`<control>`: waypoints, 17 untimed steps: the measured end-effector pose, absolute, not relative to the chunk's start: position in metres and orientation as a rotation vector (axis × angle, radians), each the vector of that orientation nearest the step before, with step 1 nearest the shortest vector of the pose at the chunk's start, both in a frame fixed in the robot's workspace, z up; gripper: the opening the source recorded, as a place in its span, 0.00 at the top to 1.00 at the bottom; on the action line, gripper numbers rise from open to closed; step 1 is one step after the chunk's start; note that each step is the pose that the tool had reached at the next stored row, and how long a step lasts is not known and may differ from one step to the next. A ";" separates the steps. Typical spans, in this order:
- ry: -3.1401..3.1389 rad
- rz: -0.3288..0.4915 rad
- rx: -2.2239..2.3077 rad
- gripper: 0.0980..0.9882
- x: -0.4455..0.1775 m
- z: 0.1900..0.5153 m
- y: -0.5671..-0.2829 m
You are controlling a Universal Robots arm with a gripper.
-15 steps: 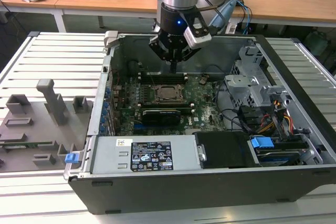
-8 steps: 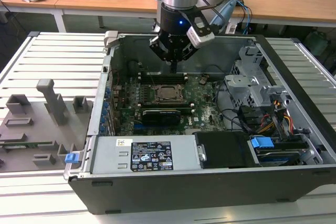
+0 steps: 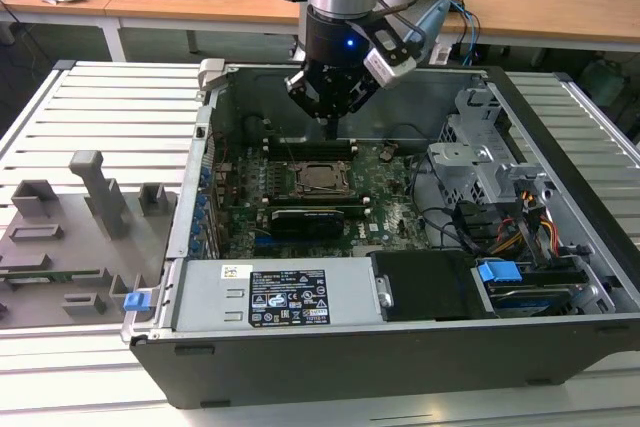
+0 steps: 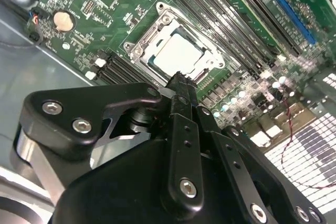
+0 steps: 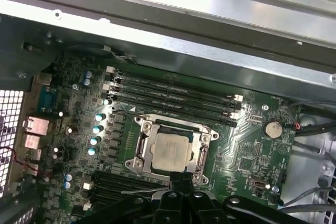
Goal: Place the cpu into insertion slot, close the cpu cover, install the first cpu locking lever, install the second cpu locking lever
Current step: 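Install the first cpu locking lever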
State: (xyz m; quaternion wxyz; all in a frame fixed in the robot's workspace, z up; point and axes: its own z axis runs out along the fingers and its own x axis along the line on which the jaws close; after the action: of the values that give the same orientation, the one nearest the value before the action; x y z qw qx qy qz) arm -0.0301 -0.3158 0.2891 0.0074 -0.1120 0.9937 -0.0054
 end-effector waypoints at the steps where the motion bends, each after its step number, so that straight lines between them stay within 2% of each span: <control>1: 3.105 -0.017 -0.368 0.99 -0.030 0.289 -0.316; 8: 3.082 -0.015 -0.524 0.99 -0.030 0.289 -0.316; 17: 3.100 -0.017 -0.401 0.99 -0.033 0.287 -0.316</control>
State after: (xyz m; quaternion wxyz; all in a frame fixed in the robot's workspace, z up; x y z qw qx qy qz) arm -0.0332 -0.3156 0.2867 0.0077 -0.1281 0.9917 -0.0053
